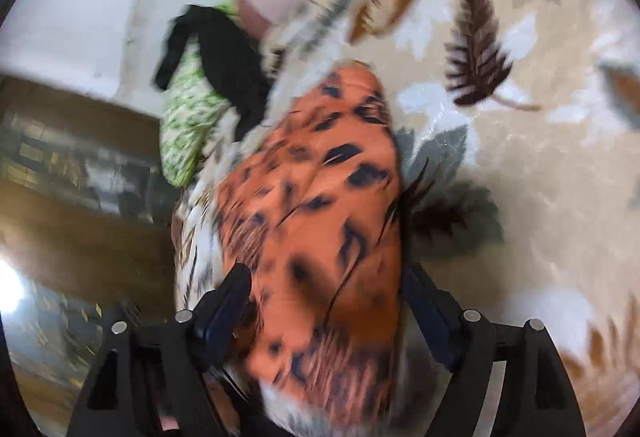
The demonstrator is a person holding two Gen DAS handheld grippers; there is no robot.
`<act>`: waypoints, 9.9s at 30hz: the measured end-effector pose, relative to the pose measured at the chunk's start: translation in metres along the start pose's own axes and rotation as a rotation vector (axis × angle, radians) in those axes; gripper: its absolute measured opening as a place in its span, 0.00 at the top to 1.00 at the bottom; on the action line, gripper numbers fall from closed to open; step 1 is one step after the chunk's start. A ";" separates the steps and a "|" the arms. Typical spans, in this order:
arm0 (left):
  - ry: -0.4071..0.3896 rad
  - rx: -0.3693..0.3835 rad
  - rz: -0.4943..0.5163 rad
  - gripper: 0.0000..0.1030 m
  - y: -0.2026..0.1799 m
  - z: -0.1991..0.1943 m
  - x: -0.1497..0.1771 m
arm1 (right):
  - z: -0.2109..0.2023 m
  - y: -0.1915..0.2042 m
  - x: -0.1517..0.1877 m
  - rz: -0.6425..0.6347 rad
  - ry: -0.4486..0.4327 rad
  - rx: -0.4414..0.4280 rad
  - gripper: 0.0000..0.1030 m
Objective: Fold small clothes
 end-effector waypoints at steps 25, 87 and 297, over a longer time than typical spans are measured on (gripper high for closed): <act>-0.079 0.284 -0.215 0.16 0.070 -0.026 -0.047 | -0.036 0.046 -0.013 -0.243 -0.249 0.430 0.37; -0.054 -0.080 -0.108 0.25 0.030 -0.083 0.017 | -0.022 0.076 0.099 -0.422 -0.207 0.355 0.18; -0.045 0.194 -0.016 0.40 -0.049 0.043 -0.110 | -0.097 -0.029 -0.075 -0.204 -0.351 0.366 0.43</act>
Point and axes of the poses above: each gripper's, at about its wrist camera, not at the fingertips, and z roughly the way its jaws point, y to its left, x to its underside, the point moved 2 cm from there along z, roughly the way its jaws point, and after that the axes turned 11 degrees about x, right-handed, at the moved point
